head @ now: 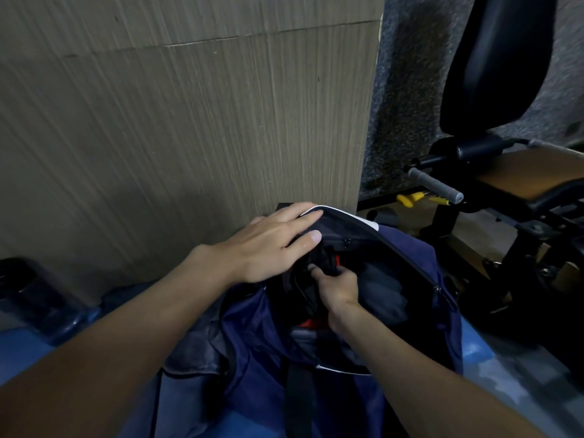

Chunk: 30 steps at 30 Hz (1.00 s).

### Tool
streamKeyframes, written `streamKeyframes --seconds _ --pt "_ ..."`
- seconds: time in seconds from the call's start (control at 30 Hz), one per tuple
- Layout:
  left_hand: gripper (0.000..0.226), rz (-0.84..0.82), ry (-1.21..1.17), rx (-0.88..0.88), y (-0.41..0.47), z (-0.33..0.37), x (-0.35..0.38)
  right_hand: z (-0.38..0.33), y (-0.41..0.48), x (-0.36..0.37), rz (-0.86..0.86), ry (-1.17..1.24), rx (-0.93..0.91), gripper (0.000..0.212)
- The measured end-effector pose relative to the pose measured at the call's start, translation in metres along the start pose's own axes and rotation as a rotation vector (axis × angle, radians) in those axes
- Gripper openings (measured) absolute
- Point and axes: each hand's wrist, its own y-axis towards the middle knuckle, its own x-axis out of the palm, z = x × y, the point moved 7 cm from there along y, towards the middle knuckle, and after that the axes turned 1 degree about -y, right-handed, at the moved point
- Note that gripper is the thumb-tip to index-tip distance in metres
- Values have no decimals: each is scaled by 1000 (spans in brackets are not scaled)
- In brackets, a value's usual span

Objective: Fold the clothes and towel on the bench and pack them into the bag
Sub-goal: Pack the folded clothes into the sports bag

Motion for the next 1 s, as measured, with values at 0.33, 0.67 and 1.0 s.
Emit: streamKeyframes --seconds 0.33,0.67,1.0 --pt "82 21 6 36 -1 -6 5 -28 -19 1 47 -500 -428 58" --pt "67 2 -32 23 -1 -5 4 -20 -51 32 -145 -1339 -943 64" --pt "59 -18 -27 18 -4 -7 0 -5 -30 36 -289 -1487 -899 81"
